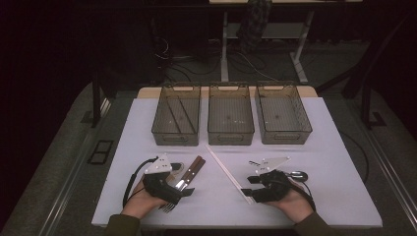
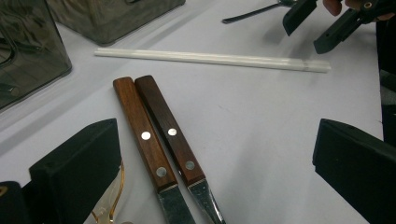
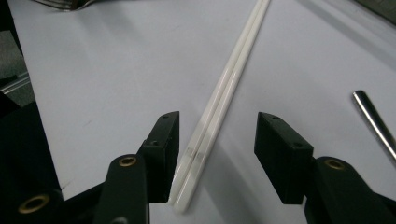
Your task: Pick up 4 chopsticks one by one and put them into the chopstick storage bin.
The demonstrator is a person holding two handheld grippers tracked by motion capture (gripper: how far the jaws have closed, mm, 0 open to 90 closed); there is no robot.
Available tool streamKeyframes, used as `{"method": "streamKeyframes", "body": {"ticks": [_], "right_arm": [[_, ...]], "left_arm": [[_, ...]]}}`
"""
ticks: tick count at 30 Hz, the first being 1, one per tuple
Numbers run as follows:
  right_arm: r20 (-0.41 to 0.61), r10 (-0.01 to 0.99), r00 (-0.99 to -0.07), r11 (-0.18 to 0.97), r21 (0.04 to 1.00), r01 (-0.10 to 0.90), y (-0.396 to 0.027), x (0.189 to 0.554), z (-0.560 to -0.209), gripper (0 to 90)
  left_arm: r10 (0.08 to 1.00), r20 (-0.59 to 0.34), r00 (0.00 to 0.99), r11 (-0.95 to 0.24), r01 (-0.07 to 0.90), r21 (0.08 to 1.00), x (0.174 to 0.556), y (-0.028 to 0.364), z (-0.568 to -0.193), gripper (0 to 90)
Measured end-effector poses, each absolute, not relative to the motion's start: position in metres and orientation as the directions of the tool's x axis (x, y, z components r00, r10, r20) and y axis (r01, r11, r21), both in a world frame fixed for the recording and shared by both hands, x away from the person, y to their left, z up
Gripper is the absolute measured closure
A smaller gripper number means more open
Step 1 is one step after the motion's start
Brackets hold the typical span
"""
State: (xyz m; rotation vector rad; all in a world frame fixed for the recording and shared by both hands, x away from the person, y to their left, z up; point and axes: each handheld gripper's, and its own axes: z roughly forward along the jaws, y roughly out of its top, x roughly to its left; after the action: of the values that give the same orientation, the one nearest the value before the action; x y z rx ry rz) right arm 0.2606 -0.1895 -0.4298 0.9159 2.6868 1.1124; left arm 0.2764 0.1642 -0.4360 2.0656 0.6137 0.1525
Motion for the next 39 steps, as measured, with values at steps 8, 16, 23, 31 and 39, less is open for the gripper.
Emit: {"method": "streamKeyframes", "body": {"ticks": [8, 16, 23, 31, 39], "right_arm": [[0.153, 0.567, -0.809, 0.546, 0.666, 0.508, -0.183, 0.260, -0.435, 55.0], [0.121, 0.565, -0.816, 0.584, 0.640, 0.499, -0.169, 0.261, -0.444, 59.1], [0.064, 0.575, -0.815, 0.603, 0.641, 0.476, -0.167, 0.258, -0.444, 66.5], [0.045, 0.574, -0.818, 0.616, 0.634, 0.467, -0.167, 0.259, -0.443, 70.3], [0.031, 0.578, -0.815, 0.626, 0.623, 0.468, -0.172, 0.261, -0.442, 72.7]], "left_arm": [[0.481, -0.129, 0.867, -0.433, 0.362, 0.826, 0.277, 0.164, -0.436, 0.0], [0.479, -0.130, 0.868, -0.431, 0.362, 0.827, 0.276, 0.164, -0.435, 0.0], [0.478, -0.129, 0.869, -0.431, 0.360, 0.827, 0.276, 0.163, -0.436, 0.0], [0.478, -0.128, 0.869, -0.432, 0.360, 0.827, 0.276, 0.164, -0.435, 0.0], [0.476, -0.128, 0.870, -0.433, 0.358, 0.827, 0.276, 0.164, -0.435, 0.0]]}}
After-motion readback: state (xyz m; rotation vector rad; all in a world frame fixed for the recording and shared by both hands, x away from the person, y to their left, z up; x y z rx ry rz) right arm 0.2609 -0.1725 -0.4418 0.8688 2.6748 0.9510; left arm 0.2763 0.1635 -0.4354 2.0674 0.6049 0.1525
